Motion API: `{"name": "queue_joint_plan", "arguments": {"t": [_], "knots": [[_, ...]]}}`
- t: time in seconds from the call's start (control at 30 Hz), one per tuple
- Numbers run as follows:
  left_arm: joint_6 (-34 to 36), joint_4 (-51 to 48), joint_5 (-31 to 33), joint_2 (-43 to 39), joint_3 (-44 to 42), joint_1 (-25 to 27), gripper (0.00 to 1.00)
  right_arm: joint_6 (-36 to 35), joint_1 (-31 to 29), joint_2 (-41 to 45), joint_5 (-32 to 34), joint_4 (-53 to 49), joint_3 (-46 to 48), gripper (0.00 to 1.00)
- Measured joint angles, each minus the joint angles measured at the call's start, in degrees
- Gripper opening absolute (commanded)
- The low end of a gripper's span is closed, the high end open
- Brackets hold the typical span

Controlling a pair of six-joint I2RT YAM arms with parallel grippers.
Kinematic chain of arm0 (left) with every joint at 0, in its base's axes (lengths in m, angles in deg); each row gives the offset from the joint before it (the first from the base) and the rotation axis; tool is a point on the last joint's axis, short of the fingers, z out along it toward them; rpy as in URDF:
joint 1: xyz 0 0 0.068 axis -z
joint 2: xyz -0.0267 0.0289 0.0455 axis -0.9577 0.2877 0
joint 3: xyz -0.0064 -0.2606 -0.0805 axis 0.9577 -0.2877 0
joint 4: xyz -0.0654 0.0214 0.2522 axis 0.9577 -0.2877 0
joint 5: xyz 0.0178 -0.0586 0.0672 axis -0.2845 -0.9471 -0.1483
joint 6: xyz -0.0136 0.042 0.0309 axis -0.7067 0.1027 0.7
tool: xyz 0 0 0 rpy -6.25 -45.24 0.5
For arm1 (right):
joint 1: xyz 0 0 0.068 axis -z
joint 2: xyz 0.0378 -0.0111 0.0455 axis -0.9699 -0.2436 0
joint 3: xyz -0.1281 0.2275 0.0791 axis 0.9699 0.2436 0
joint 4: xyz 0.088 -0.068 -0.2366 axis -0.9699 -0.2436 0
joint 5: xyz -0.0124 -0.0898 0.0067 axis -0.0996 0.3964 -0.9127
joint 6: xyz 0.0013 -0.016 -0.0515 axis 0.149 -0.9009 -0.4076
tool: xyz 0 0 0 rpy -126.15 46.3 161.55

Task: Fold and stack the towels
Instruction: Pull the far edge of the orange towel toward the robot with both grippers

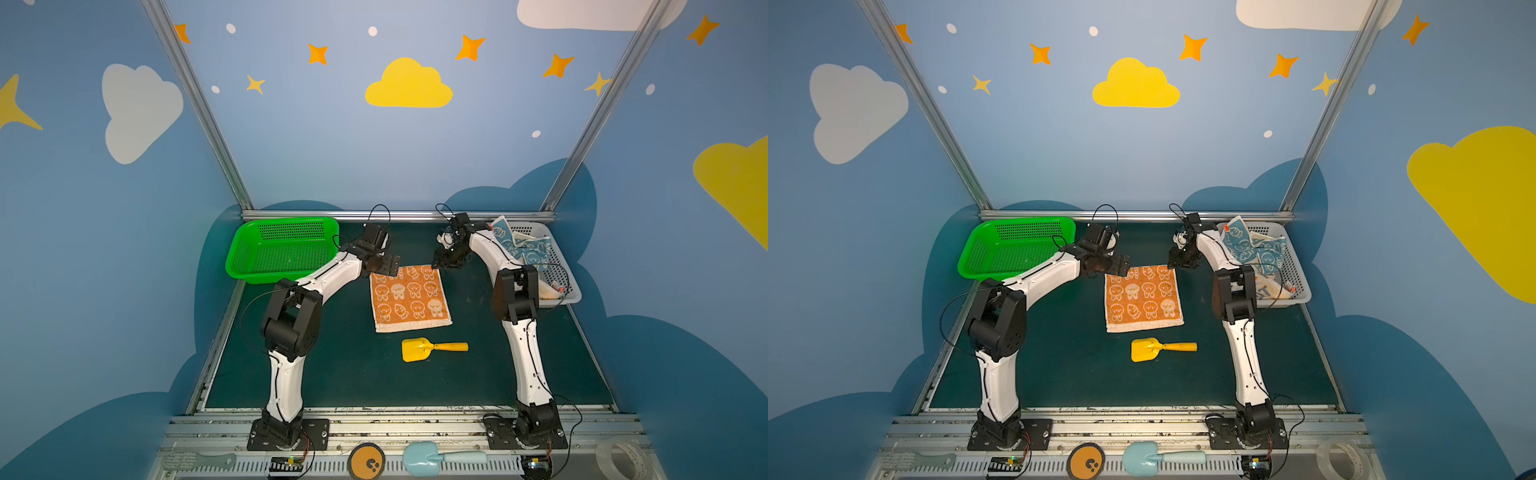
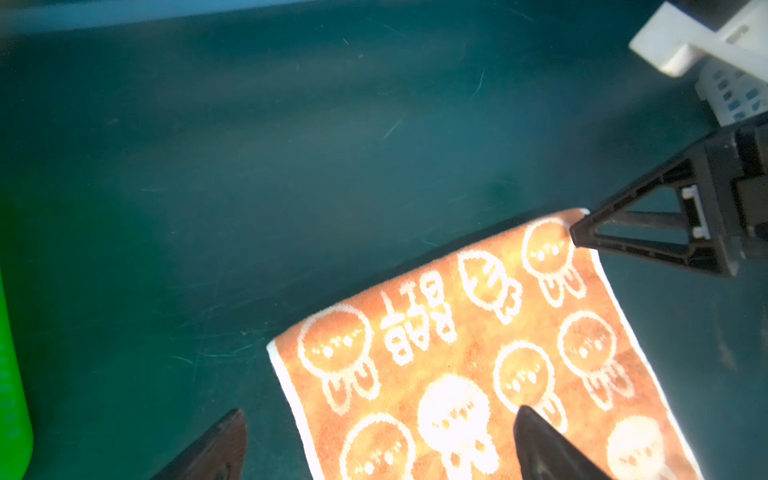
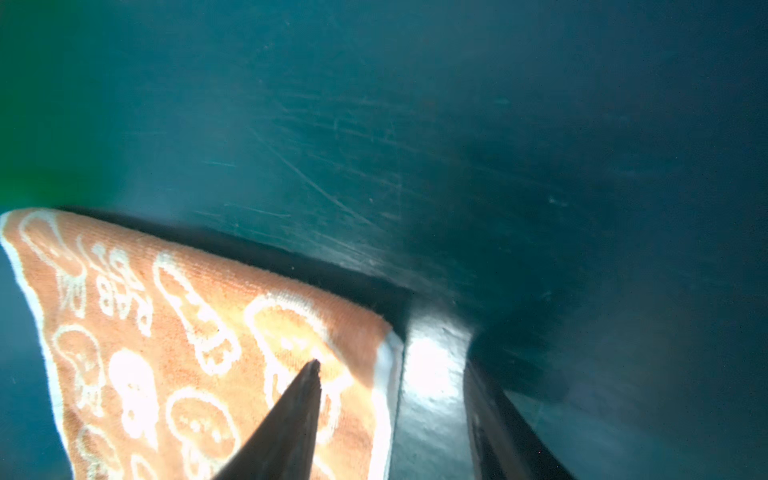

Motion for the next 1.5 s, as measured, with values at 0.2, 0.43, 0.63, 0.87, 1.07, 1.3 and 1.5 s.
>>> {"name": "queue_joint_plan", "arguments": {"t": [0.2, 0.43, 0.63, 0.87, 1.07, 1.3, 1.5], "knots": [[0.0, -1.1, -1.2, 0.0, 0.0, 0.0, 0.99, -0.4, -0.6, -0.5, 0.0, 1.2, -0.3, 0.4], [-0.7, -2.1, -2.3, 0.1, -0.1, -0.2, 0.99, -0.4, -0.7, -1.2, 0.3, 2.1, -0.7, 0.19], [-2.3, -5.2, -3.7, 3.3, 1.9, -2.1, 0.99, 0.0, -0.8, -1.6, 0.7, 2.4, -1.0, 0.08], [-2.6, -9.7, -5.6, 8.9, 7.0, -5.6, 0.99, 0.7, -0.8, -1.6, 0.8, 2.7, -1.0, 0.0], [-2.6, -11.7, -7.9, 13.3, 12.5, -7.1, 0.99, 1.0, -0.8, -1.6, 0.8, 2.7, -1.0, 0.0], [-2.6, -12.1, -11.0, 16.7, 16.2, -8.1, 0.84, 1.1, -0.8, -1.6, 0.8, 2.7, -1.0, 0.0], [-2.6, -12.7, -12.7, 19.8, 19.4, -8.4, 0.69, 1.4, -0.8, -1.6, 0.8, 2.7, -1.0, 0.0]]}}
